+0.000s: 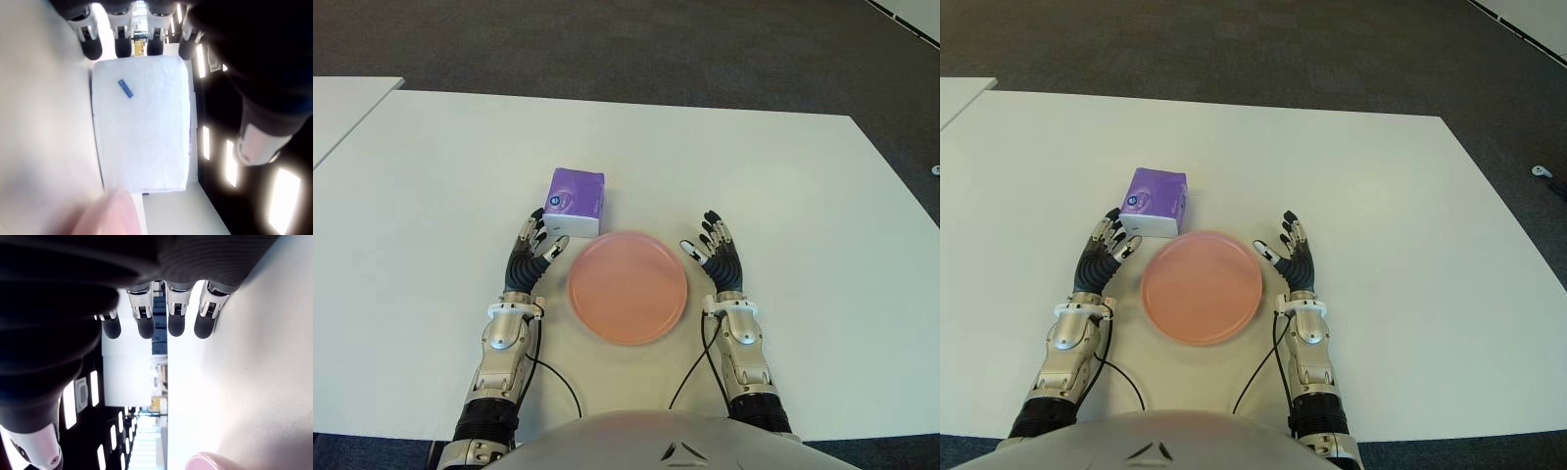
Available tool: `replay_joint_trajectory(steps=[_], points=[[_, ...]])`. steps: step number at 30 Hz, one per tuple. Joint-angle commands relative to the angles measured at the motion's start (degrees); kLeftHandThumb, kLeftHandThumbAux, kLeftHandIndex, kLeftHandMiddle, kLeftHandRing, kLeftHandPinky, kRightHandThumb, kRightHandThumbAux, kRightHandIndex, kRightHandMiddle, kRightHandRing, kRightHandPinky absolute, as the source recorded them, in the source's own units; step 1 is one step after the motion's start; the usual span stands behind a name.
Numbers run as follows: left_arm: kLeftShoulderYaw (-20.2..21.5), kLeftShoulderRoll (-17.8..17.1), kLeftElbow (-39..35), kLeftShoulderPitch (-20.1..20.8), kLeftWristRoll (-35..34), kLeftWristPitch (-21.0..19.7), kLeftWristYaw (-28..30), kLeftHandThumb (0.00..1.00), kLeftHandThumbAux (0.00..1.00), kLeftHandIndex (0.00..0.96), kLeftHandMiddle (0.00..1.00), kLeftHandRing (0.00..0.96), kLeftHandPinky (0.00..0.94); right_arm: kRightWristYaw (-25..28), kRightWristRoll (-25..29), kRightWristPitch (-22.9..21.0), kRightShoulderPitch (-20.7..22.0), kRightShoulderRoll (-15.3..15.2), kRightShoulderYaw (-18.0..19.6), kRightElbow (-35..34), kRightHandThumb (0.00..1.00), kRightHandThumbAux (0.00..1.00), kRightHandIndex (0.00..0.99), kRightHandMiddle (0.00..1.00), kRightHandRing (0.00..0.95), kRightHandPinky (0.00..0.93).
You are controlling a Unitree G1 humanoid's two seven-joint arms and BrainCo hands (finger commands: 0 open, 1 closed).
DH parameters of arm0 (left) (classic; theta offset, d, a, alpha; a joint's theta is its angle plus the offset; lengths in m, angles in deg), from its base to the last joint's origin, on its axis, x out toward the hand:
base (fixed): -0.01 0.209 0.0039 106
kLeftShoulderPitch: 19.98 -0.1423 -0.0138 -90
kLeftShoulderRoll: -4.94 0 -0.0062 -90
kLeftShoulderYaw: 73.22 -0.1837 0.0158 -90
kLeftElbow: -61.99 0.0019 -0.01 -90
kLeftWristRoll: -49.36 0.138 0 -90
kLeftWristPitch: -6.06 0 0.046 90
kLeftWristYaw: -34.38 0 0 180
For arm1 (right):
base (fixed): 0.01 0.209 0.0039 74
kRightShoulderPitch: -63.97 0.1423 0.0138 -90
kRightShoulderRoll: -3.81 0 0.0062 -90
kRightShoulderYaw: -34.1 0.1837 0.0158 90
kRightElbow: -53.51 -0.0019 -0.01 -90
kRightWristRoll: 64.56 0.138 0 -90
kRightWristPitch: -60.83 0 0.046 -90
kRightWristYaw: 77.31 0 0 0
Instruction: Put the tissue paper into the plate.
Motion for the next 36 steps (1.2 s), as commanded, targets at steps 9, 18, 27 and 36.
replay_joint_trajectory(steps=[9,18,27,36], points=[[-0.01,0.23,0.51,-0.26,-0.15,-0.41,0.22,0.000,0.614,0.000,0.000,0.000,0.000,-0.16,0.21,-2.36,-1.68,0.26,-0.19,1.82,0.000,0.699,0.000,0.000,0.000,0.000],[1.18,-1.16,0.57,1.17,0.23,-0.19,-0.26,0.000,0.610,0.000,0.000,0.000,0.000,-0.22,0.09,-2.25,-1.29,0.29,-0.26,2.25,0.000,0.701,0.000,0.000,0.000,0.000],[9.27,-12.09,1.53,13.55,2.39,0.60,-3.11,0.006,0.622,0.000,0.000,0.000,0.000,-0.31,0.17,-1.52,-0.10,0.20,-0.04,4.02,0.000,0.702,0.000,0.000,0.000,0.000],[8.15,-21.44,2.11,21.54,14.11,4.41,-7.90,0.088,0.558,0.000,0.000,0.000,0.000,-0.08,0.31,-0.61,0.99,-0.10,0.10,5.99,0.000,0.697,0.000,0.000,0.000,0.000]])
